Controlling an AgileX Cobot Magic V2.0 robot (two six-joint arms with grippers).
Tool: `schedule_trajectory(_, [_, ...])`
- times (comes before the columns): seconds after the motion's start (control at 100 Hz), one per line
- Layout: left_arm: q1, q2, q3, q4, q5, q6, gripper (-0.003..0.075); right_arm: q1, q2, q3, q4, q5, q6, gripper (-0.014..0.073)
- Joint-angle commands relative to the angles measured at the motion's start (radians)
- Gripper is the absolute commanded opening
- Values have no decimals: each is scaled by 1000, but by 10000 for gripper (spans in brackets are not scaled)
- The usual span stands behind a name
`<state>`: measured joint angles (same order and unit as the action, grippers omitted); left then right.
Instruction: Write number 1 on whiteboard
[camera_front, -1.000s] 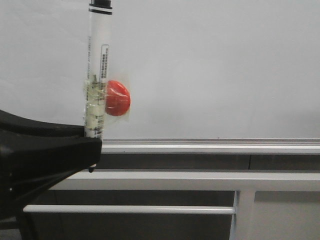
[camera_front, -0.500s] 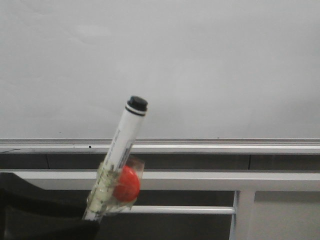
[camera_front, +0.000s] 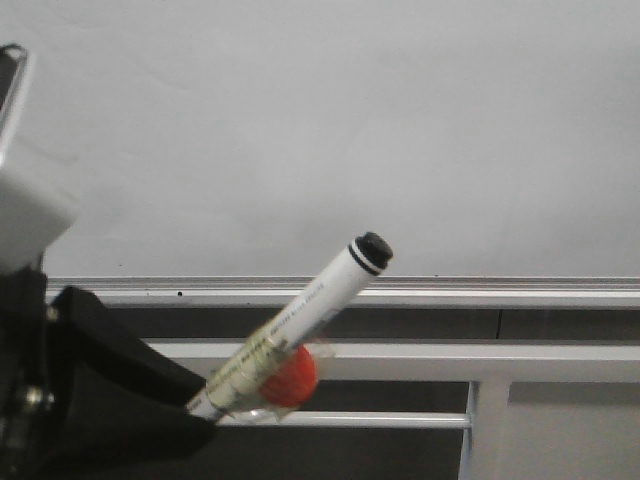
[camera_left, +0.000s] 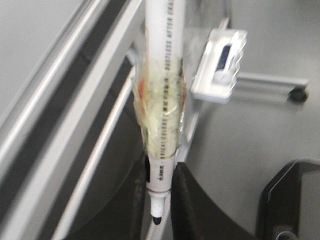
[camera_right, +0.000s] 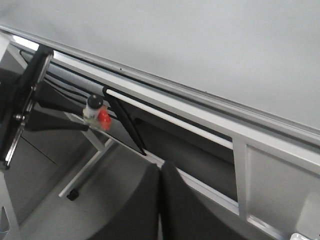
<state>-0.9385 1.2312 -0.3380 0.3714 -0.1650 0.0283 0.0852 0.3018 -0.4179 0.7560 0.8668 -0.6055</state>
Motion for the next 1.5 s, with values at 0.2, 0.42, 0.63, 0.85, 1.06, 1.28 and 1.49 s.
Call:
schedule_trajectory(0.2, [-28,-129,-81,42,313,2,-20,1,49,-34,110,8,-50,-53])
schedule_trajectory(0.42, [-104,-129,-81,64,326,4,-20,9,134,-34,183,24,-108,-53])
schedule_trajectory(0.63, [-104,-129,-81,76,329,4,-20,9,225,-34,234,57,-159,-53])
schedule_trajectory(0.85, [-104,-129,-83,86,336,4,-20,9,330,-34,302,96,-233,-53])
schedule_trajectory(1.06, [-90,-129,-92,105,336,0,-20,10,371,-34,331,114,-271,-53])
schedule_trajectory(1.28, [-60,-129,-147,113,339,-7,-20,84,421,-34,377,86,-277,-53])
schedule_trajectory(1.49, [-60,-129,-170,150,354,-7,-20,177,493,-34,454,1,-323,-53])
